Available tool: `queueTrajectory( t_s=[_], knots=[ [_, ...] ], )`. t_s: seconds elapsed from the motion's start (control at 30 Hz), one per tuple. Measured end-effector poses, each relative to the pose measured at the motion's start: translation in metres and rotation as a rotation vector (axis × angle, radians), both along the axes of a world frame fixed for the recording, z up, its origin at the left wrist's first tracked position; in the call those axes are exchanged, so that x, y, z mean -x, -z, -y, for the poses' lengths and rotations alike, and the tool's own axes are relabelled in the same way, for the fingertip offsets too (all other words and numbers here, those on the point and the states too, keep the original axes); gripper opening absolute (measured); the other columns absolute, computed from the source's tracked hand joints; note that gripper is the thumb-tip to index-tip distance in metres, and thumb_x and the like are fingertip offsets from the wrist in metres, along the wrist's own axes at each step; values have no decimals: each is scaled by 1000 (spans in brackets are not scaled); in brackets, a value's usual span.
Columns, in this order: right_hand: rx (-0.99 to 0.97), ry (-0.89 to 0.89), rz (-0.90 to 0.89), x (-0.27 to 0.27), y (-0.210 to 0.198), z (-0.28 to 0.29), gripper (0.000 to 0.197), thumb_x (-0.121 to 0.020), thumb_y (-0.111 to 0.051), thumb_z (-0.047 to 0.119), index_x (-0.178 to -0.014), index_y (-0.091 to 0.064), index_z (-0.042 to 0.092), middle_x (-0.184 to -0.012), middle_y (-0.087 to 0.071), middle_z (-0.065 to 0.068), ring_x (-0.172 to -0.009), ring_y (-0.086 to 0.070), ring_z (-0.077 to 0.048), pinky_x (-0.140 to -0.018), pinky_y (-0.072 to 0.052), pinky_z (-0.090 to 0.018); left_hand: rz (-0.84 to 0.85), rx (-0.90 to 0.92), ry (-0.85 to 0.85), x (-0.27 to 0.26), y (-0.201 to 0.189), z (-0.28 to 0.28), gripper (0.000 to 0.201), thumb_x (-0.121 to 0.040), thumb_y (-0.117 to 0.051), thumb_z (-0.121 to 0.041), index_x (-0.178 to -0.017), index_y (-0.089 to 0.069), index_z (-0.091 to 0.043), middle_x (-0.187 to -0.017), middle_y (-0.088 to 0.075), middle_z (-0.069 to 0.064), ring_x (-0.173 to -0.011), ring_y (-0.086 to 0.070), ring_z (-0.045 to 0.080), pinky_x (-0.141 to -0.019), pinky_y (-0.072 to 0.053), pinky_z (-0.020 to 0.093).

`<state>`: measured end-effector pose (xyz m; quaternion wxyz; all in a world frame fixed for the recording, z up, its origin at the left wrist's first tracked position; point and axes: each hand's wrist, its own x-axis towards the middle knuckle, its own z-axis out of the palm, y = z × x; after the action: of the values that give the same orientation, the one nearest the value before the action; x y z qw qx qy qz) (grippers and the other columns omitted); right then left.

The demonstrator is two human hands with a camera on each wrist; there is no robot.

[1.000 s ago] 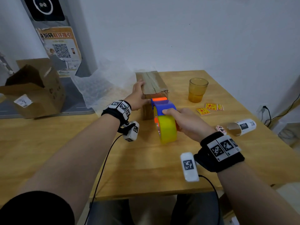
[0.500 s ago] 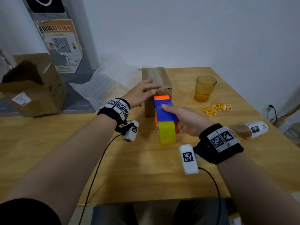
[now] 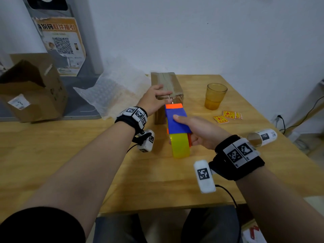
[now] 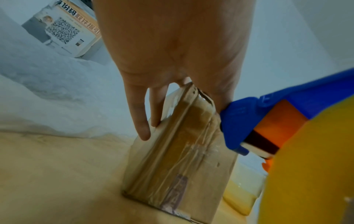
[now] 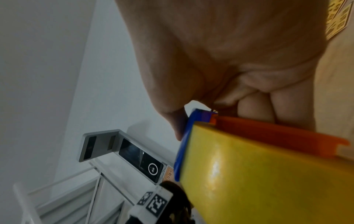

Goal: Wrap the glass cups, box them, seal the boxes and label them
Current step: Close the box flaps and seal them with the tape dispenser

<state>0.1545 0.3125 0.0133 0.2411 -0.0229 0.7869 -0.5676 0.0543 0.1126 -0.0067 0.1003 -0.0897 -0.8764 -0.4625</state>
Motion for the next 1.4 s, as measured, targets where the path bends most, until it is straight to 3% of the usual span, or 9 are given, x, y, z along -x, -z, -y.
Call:
queueTrajectory(
  t_s=[0.1,0.27,0.43,0.63,0.8,1.0,1.13,1.3,1.4],
  knots=[
    [-19,-15,-10,-3,7,1,50,-96,-59,60,-122,-68,18,-102,-80,-10,-99,-77,-30,-103,-54,-52,13,-1,0,-2,0,-1,45,-89,-80,-29,-132,-69,-27,-161,-36,-2,-149,-31,17,-117,-40,49],
    [-23,-35,-19,-5,8,-6,54,-96,-58,61,-125,-68,17,-104,-80,-10,-99,-76,-30,-103,-54,-51,29,6,-40,-5,-3,-4,47,-84,-84,-34,-129,-71,-32,-160,-37,-8,-144,-38,16,-107,-49,53],
    [-56,-51,-43,-6,8,-12,61,-89,-60,68,-124,-68,20,-104,-80,-8,-100,-76,-29,-103,-54,-51,40,13,-37,-7,-5,-4,44,-88,-80,-32,-131,-70,-29,-160,-36,-8,-145,-38,17,-108,-48,53],
    [-64,-36,-87,-12,9,-10,50,-94,-59,64,-118,-69,21,-101,-80,-5,-96,-77,-26,-100,-56,-50,43,3,-31,-4,-5,-4,45,-88,-80,-31,-132,-70,-27,-161,-36,-4,-145,-38,20,-107,-48,54],
    [-57,-37,-65,-15,12,-14,53,-94,-57,66,-118,-71,21,-101,-80,-4,-98,-77,-26,-102,-55,-50,39,-22,-43,-1,-3,-4,45,-87,-82,-30,-130,-71,-27,-160,-37,-5,-142,-42,20,-107,-48,55],
    [-96,-40,-31,-16,10,-24,60,-93,-57,67,-118,-71,14,-105,-78,-15,-92,-73,-32,-102,-53,-50,34,-26,-66,2,-1,-4,44,-85,-83,-31,-128,-72,-30,-158,-39,-7,-141,-44,20,-106,-49,56],
    [-103,-28,28,-10,0,-20,50,-98,-56,60,-114,-70,14,-93,-79,-8,-85,-75,-30,-94,-57,-41,29,-24,-67,2,3,-3,48,-81,-86,-32,-127,-72,-33,-158,-38,-7,-142,-43,19,-106,-50,56],
    [-17,1,157,0,-16,-13,35,-103,-54,50,-105,-66,17,-82,-80,-5,-68,-77,-17,-61,-59,-29,28,-14,-58,2,6,-2,65,-70,-95,-27,-129,-70,-35,-158,-35,-8,-144,-38,16,-105,-50,57],
    [29,45,203,5,-20,-4,36,-101,-56,50,-108,-67,16,-83,-79,-7,-67,-77,-18,-67,-60,-34,3,-10,-59,2,8,-2,64,-70,-95,-23,-128,-70,-36,-156,-37,-5,-142,-40,16,-103,-51,56]
  ],
)
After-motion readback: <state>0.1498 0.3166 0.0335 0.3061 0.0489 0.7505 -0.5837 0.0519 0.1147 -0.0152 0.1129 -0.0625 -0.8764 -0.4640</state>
